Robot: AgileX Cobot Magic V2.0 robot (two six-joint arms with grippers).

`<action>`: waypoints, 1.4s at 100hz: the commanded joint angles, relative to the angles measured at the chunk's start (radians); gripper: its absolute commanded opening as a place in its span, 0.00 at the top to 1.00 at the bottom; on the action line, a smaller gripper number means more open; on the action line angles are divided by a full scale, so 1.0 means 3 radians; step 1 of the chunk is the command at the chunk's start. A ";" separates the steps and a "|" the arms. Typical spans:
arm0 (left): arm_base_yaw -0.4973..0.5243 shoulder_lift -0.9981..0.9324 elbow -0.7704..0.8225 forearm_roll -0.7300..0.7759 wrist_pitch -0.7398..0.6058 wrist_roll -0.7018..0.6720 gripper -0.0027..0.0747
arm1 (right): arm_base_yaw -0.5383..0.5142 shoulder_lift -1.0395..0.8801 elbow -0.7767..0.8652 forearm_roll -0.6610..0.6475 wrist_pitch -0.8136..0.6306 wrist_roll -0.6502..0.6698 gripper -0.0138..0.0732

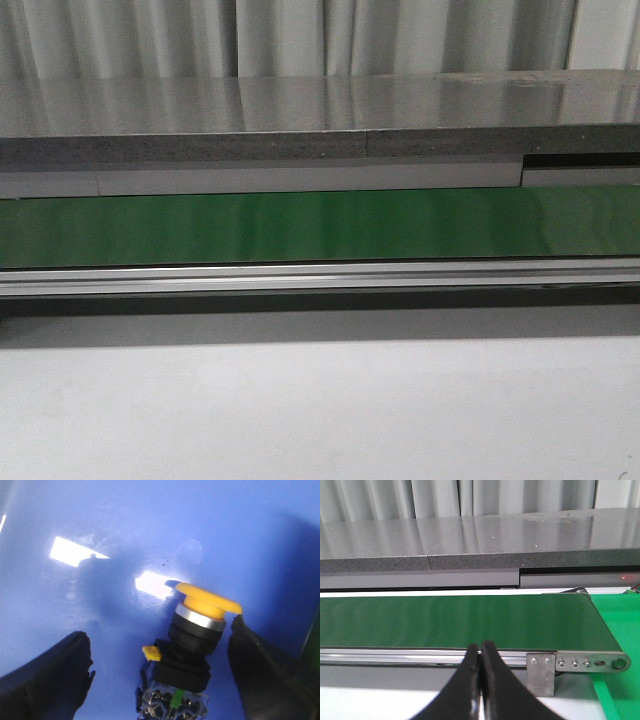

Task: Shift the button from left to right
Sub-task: 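Close the left gripper on the button and lift it from the tray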

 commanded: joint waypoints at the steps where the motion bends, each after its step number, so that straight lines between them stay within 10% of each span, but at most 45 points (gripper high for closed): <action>1: -0.0016 -0.0169 -0.0092 -0.0045 -0.0103 -0.0006 0.26 | -0.0014 -0.0057 -0.0056 -0.0002 -0.0272 -0.0009 0.92; 62: -0.0016 0.0122 -0.0092 -0.0045 0.0033 -0.0006 0.27 | -0.0014 -0.0057 -0.0056 -0.0002 -0.0272 -0.0009 0.92; 107: -0.0016 0.0154 -0.0092 0.0003 0.0028 -0.0006 0.76 | -0.0014 -0.0057 -0.0056 -0.0002 -0.0272 -0.0009 0.92; 140: -0.0016 -0.0234 -0.0092 0.0092 0.0016 -0.0006 0.79 | -0.0014 -0.0057 -0.0056 -0.0002 -0.0272 -0.0009 0.92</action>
